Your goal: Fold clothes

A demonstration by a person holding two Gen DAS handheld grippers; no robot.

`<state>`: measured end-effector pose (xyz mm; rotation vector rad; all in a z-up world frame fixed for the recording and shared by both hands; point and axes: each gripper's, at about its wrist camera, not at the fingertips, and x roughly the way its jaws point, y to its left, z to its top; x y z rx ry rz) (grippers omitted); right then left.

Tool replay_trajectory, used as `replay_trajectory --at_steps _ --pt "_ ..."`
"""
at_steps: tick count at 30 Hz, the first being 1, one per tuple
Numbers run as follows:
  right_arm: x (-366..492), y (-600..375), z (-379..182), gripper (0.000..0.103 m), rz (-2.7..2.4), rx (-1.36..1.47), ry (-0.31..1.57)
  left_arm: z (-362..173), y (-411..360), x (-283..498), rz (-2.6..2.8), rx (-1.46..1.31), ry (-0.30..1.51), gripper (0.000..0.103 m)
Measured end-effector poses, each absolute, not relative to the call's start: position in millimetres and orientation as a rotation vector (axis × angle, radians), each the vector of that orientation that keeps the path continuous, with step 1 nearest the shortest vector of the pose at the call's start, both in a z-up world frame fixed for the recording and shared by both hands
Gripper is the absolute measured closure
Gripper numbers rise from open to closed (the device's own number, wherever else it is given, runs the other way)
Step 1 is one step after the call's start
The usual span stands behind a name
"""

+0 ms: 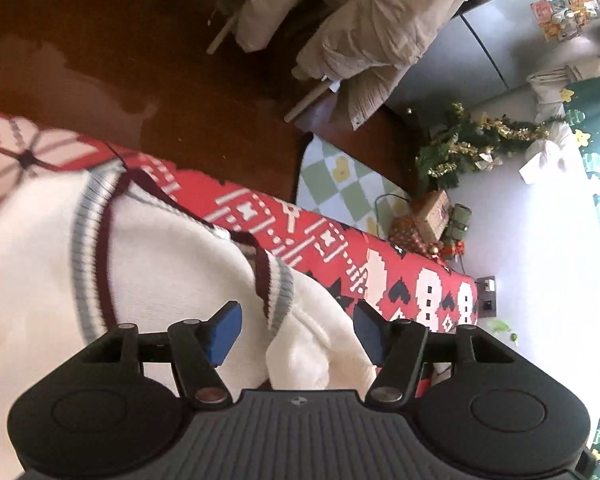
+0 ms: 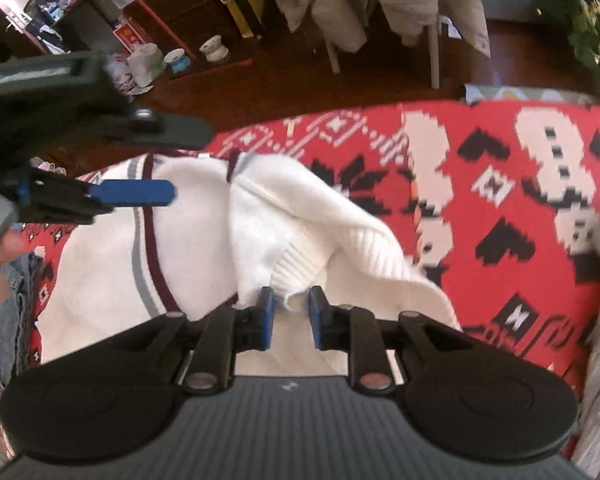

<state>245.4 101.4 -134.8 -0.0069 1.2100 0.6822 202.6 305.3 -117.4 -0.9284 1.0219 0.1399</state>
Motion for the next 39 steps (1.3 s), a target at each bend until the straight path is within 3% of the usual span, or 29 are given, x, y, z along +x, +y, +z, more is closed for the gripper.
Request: replay_trajectory --at_steps 5,8,14,22,23,24,26,30,32,35,36,39 --pt "260.3 85.7 -132.5 0.080 0.630 0.134 1.204 -134.6 295.5 208.3 0.163 -0.883 1.091 0.064" --pt "272.2 76.6 -137.5 0.071 0.573 0.253 1.224 -140.3 292.7 206.5 0.171 -0.838 1.121 0.070" --pt "287.0 71.5 -161.3 0.071 0.477 0.481 1.273 -144.4 297.4 201.5 0.162 -0.848 1.114 0.071" --pt "257.1 84.4 -153.6 0.071 0.386 0.396 1.190 -145.1 297.9 199.6 0.156 -0.845 1.114 0.073" --pt "254.6 84.7 -153.6 0.073 0.383 0.396 1.189 -145.0 298.0 199.6 0.155 -0.845 1.115 0.073" --pt "254.3 84.1 -154.4 0.088 0.384 0.406 1.200 -145.0 298.1 199.6 0.154 -0.845 1.117 0.073" --pt "255.0 81.4 -153.0 0.093 0.386 0.416 1.191 -144.8 298.2 199.7 0.152 -0.844 1.119 0.073" --pt "258.9 75.6 -144.0 0.093 0.434 0.445 1.146 -143.4 294.9 197.6 0.137 -0.824 1.124 0.075" --pt "261.6 72.5 -139.9 0.084 0.466 0.468 1.131 -142.9 292.0 197.3 0.132 -0.808 1.125 0.075" --pt "274.5 66.7 -152.8 0.083 0.439 0.573 1.184 -142.9 292.0 196.5 0.137 -0.814 1.124 0.075" --pt "278.3 65.1 -157.1 0.093 0.421 0.599 1.199 -142.8 292.3 196.7 0.141 -0.818 1.126 0.075" --pt "280.5 65.5 -149.2 0.098 0.441 0.567 1.150 -138.5 290.2 196.6 0.127 -0.811 1.121 0.072"
